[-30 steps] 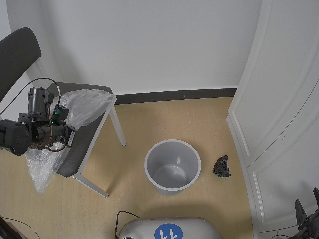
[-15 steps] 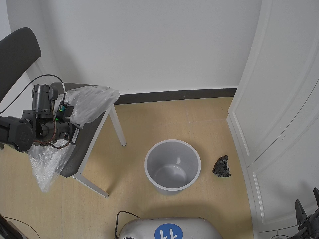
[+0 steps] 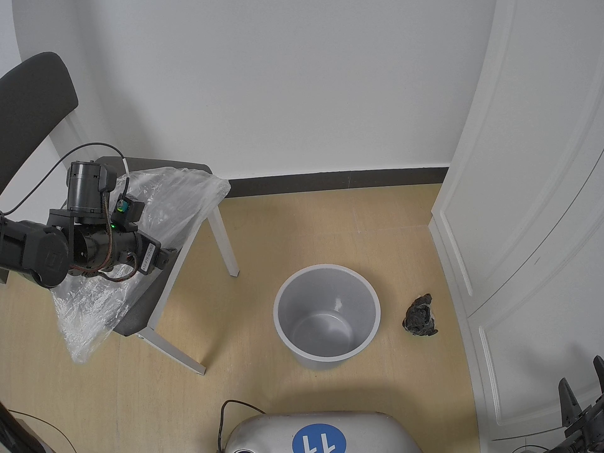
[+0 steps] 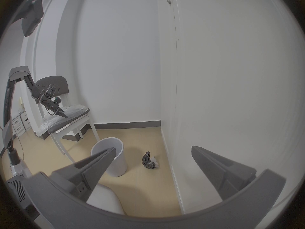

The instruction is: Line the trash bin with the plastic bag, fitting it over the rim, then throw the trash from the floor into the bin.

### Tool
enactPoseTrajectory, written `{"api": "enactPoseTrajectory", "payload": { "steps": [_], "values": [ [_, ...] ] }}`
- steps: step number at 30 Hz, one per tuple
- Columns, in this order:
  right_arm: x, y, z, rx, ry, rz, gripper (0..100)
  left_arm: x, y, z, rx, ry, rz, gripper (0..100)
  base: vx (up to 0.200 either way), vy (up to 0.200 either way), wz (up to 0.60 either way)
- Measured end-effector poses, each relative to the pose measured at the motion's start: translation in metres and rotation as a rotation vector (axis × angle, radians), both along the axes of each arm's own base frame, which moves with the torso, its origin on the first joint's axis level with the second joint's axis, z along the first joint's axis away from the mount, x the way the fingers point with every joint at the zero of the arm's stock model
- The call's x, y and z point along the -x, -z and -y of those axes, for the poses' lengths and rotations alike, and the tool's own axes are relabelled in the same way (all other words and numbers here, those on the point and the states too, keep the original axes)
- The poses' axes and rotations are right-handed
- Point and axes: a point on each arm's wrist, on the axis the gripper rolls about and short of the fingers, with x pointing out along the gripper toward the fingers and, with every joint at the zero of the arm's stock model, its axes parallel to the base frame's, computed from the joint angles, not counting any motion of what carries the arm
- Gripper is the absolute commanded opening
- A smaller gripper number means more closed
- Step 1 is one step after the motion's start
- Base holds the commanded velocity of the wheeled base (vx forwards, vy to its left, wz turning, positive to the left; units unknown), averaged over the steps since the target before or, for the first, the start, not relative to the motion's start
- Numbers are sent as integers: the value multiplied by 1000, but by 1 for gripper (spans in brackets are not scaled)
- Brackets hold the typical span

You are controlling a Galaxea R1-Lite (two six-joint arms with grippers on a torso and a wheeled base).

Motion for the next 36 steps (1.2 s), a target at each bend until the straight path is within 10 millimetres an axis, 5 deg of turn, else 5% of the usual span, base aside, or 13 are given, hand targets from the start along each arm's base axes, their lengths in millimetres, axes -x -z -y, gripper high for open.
{"api": "enactPoseTrajectory", "payload": {
  "steps": [21, 22, 36],
  "values": [
    [0, 0, 0, 0, 2, 0, 100, -5, 5, -2, 52, -37, -15, 100, 0, 0, 0],
    [0, 0, 0, 0, 2, 0, 100, -5, 5, -3, 52, -38, -15, 0, 0, 0, 0],
    [0, 0, 0, 0, 2, -1, 100, -6, 9, -7, 72, -28, -10, 0, 0, 0, 0]
  ]
}}
